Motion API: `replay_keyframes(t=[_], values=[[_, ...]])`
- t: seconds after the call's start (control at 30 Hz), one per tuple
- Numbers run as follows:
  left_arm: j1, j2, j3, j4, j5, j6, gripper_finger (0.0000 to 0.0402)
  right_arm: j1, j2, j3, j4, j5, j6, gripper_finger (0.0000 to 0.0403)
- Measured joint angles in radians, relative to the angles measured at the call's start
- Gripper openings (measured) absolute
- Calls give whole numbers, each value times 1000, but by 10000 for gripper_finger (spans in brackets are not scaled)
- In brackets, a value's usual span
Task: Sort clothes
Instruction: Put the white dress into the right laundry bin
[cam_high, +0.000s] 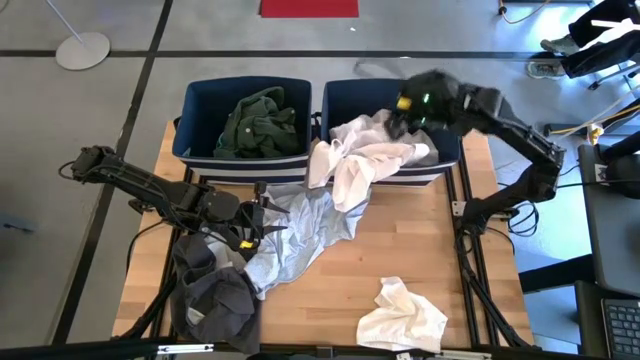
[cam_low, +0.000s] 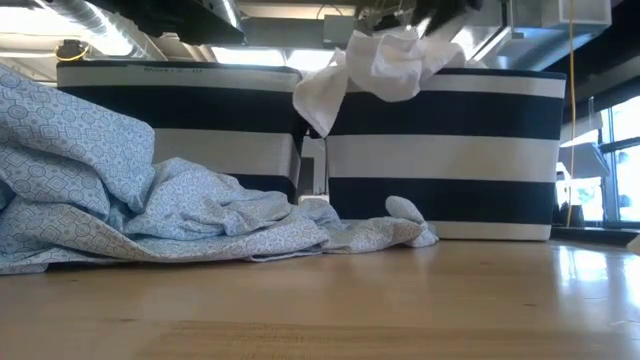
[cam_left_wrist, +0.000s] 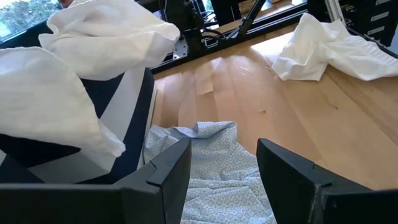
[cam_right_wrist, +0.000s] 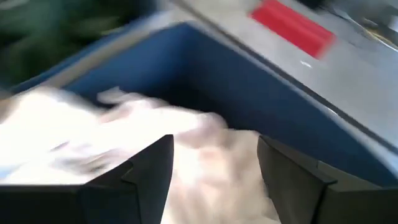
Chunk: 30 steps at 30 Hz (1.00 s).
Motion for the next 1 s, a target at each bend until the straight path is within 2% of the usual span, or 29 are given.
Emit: replay_keyframes(t=[0.13,0.27,0.4,0.5,0.73,1.0], values=[[0,0,0,0,0,-5,172,184,9,-52,26,10,-50,234],[0,0,0,0,0,-6,172,349,10,-165,70,107,-124,234],[0,0,0,0,0,-5,172,469,11,-274,116,175,-118,234],[0,0,0,0,0,-2,172,546,11,-349,169,184,-95,234],[0,0,0,4,0,1,172,672,13,-469,268,220,-17,234],[0,0,0,25,0,-3,172,690,14,-625,344,229,40,234]])
